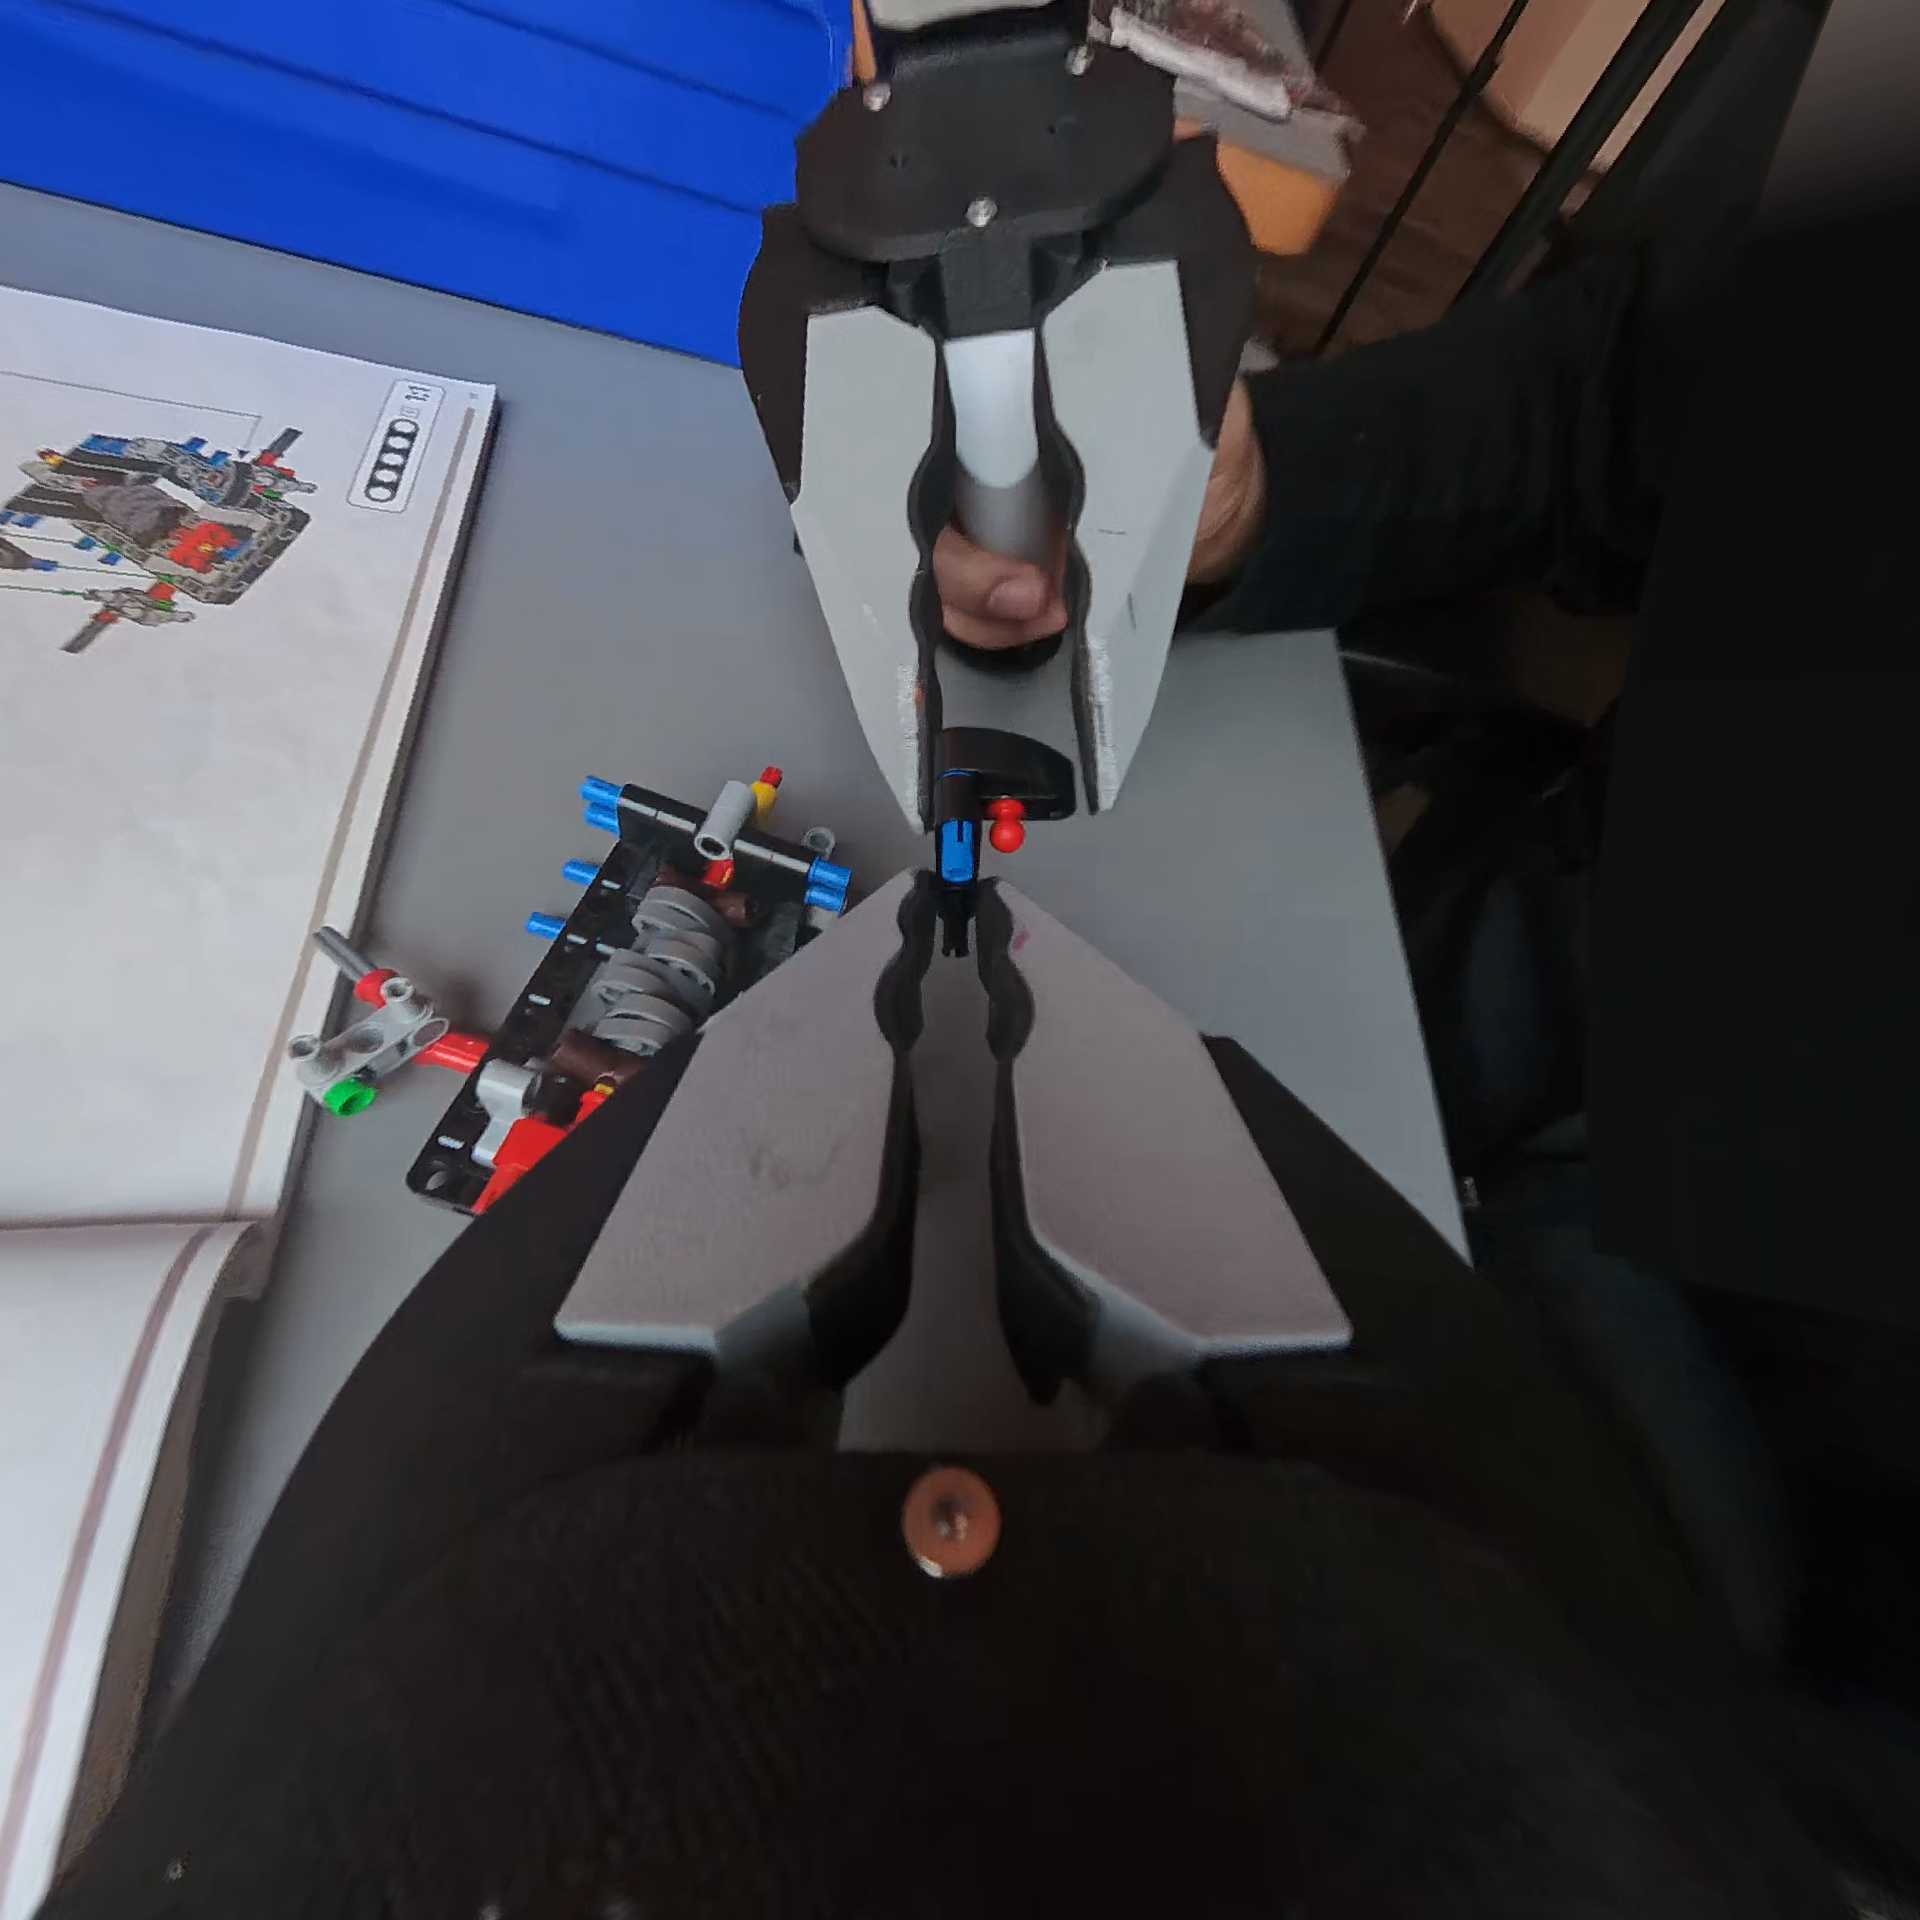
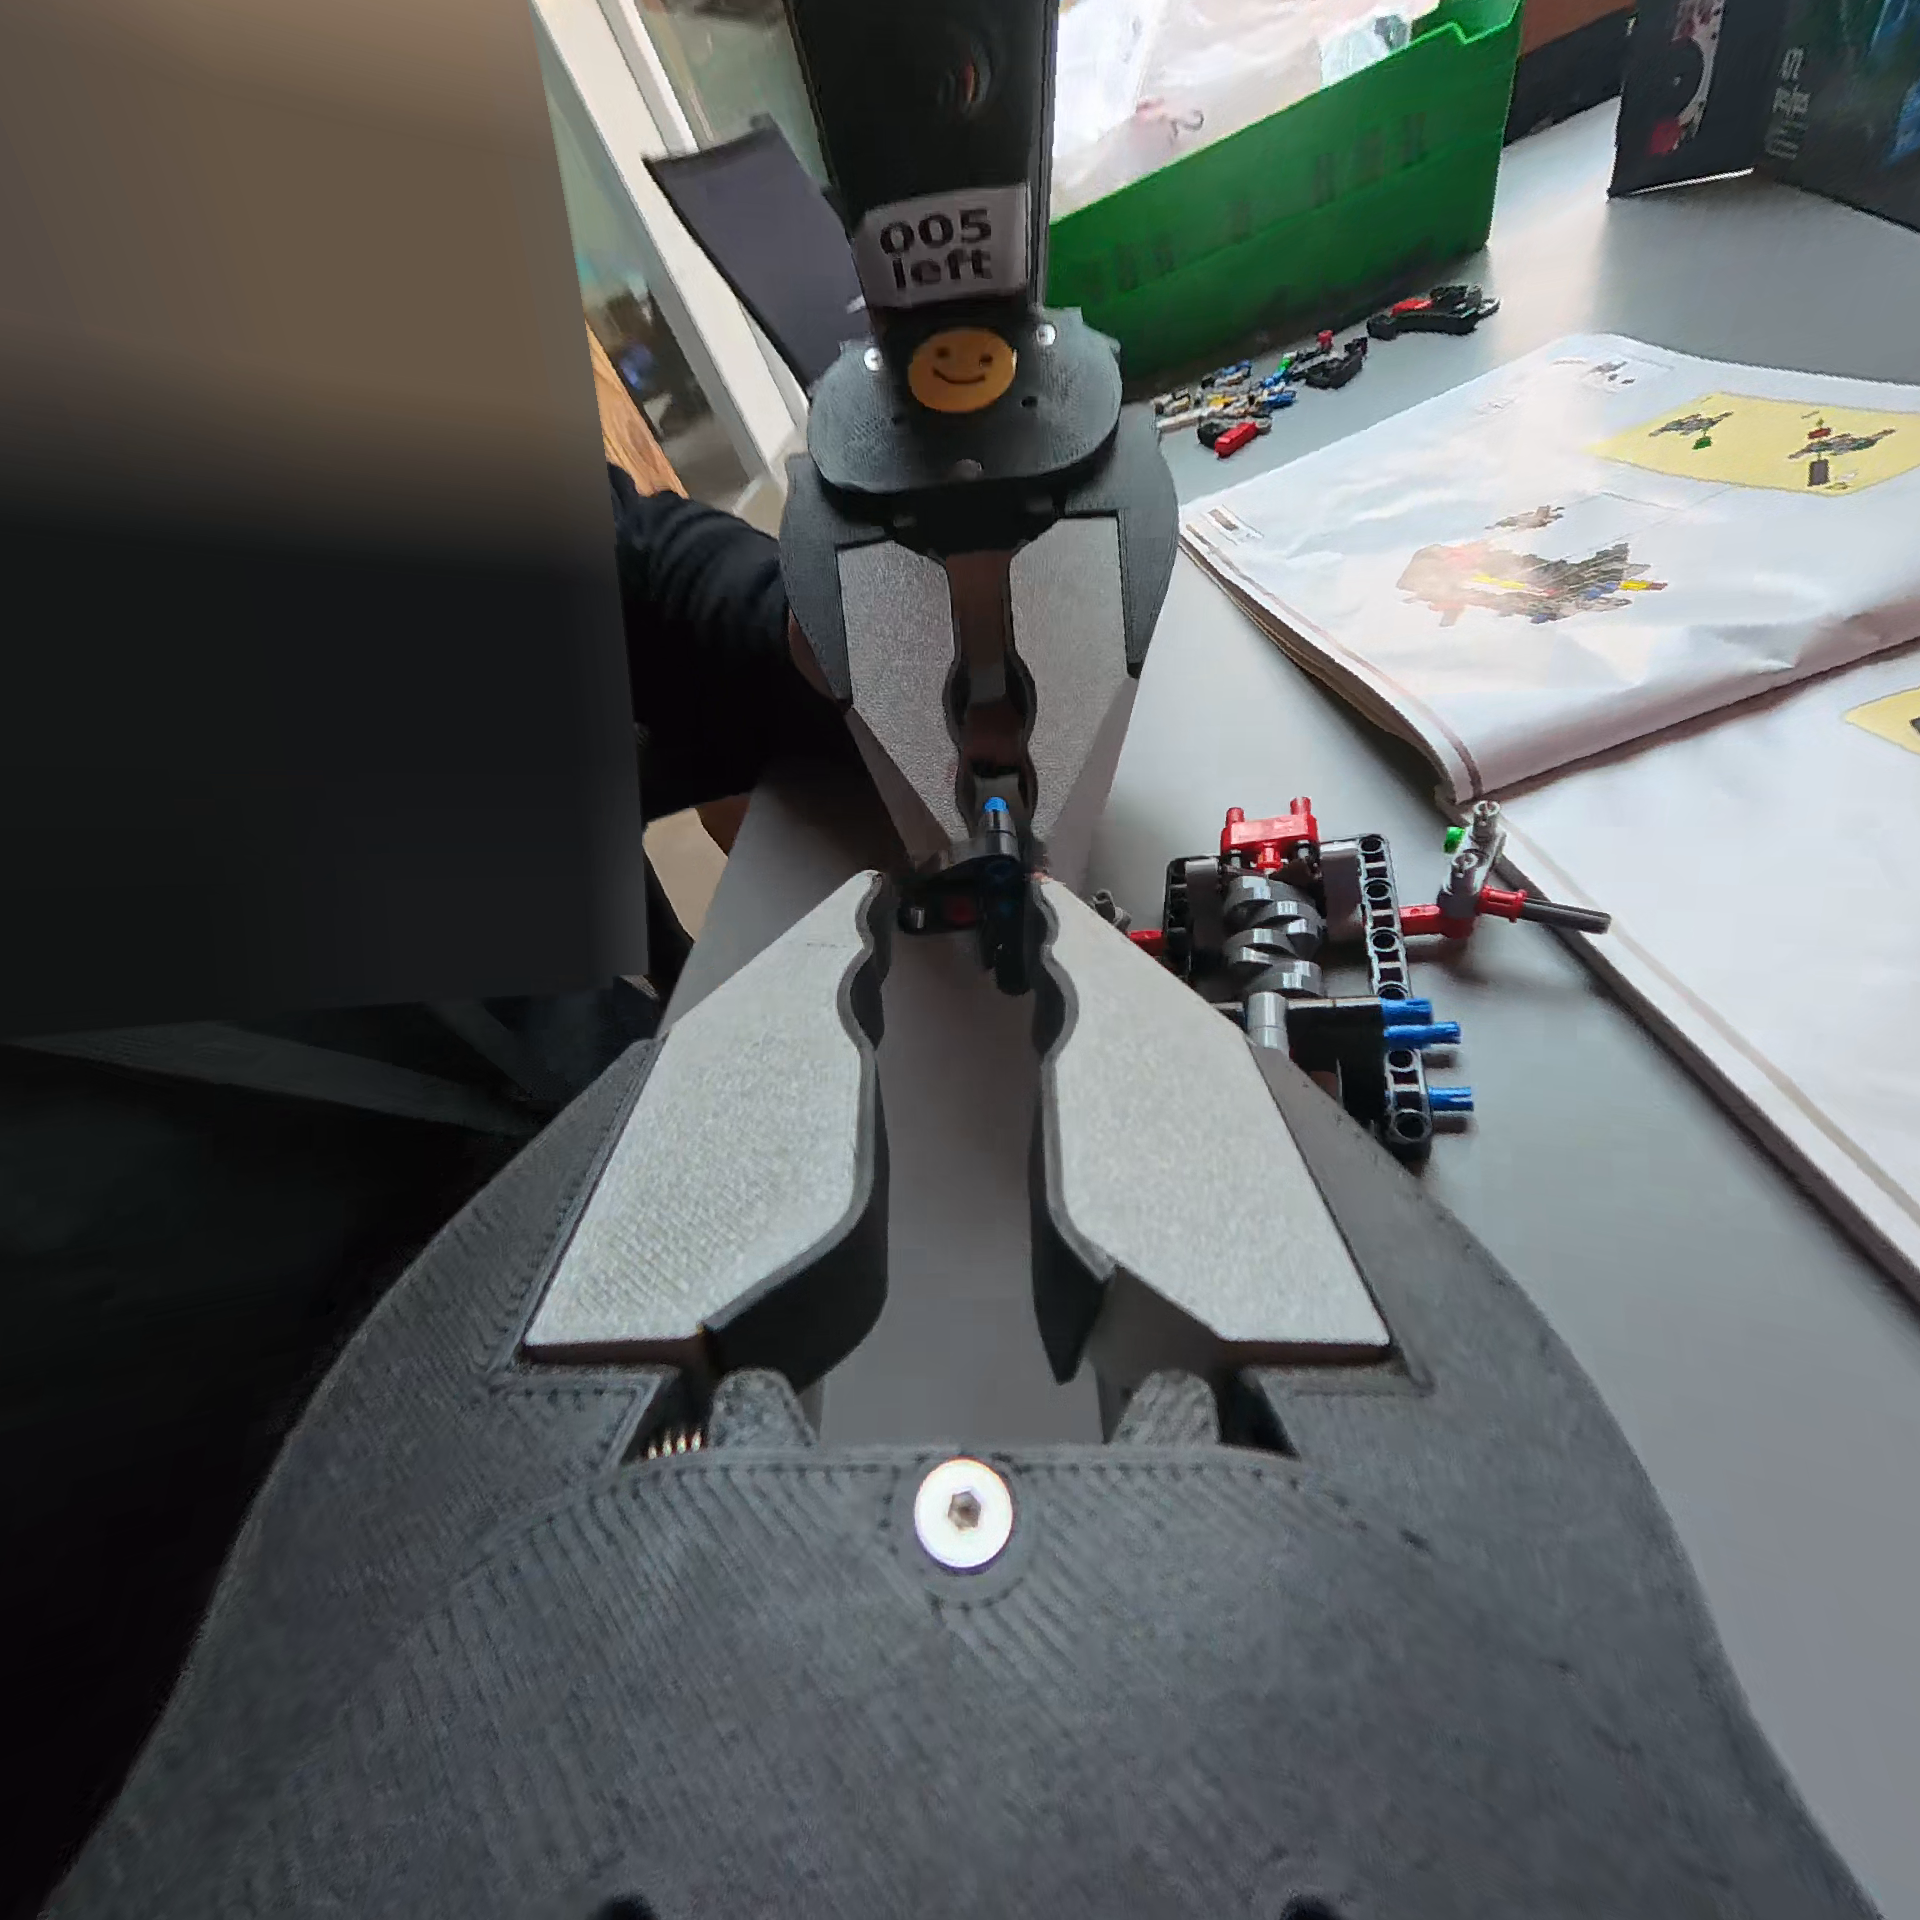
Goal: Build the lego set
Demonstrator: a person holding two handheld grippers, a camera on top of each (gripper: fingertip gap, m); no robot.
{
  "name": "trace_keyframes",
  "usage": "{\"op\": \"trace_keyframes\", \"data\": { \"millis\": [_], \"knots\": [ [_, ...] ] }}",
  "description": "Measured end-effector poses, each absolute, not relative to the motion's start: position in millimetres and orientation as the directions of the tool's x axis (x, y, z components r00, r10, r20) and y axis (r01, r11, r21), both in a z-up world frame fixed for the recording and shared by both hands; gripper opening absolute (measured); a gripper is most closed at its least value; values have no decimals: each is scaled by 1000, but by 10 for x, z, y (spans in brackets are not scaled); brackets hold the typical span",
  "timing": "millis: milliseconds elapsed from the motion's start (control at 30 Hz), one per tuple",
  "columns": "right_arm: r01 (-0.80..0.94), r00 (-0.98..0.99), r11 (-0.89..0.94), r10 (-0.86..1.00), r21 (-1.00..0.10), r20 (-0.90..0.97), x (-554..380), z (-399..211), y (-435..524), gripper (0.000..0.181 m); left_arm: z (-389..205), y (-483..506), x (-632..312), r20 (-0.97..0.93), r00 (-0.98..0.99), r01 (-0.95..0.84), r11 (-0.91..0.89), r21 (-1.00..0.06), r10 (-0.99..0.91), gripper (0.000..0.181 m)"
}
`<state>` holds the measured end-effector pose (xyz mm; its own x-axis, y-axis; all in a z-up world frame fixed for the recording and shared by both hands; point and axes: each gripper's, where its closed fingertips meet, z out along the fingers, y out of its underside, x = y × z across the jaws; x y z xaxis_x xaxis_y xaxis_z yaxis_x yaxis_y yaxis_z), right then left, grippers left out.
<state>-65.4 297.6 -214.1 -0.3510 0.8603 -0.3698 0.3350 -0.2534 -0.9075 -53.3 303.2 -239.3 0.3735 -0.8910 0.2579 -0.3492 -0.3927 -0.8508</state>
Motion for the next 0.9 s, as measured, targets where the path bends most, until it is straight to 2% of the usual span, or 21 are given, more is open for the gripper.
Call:
{"op": "trace_keyframes", "data": {
  "millis": [167, 333, 533, 900],
  "knots": [
    [396, -375, -74, 897, -915, -234, -633, -2293, 2855, 20, -2539, 2942, -505, 141, 366, -487, -318, -813, -920, 4],
    [469, -373, -109, 875, -876, -308, -614, -2412, 2815, 20, -2654, 2898, -488, 172, 361, -518, -351, -780, -916, 4],
    [544, -355, 11, 909, -839, -218, -597, -2600, 2800, 20, -2809, 2908, -517, 45, 376, -631, -292, -719, -925, 4],
    [575, -360, 47, 911, -817, -200, -585, -2671, 2760, 20, -2874, 2867, -502, 54, 368, -655, -300, -693, -928, 3]
  ]
}}
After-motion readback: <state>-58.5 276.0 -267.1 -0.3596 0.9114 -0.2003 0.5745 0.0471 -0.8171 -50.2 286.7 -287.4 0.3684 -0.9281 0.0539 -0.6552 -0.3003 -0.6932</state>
